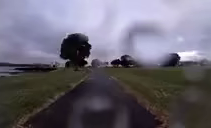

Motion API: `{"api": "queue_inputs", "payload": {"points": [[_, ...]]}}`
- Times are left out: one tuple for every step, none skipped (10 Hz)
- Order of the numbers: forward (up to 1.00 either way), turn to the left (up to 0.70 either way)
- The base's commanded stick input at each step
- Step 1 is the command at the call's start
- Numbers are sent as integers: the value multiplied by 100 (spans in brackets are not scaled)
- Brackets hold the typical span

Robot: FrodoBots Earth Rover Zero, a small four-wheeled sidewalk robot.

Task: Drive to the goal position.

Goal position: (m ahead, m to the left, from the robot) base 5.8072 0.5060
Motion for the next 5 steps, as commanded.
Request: {"api": "queue_inputs", "payload": {"points": [[70,0],[70,0],[70,0],[70,0],[70,0]]}}
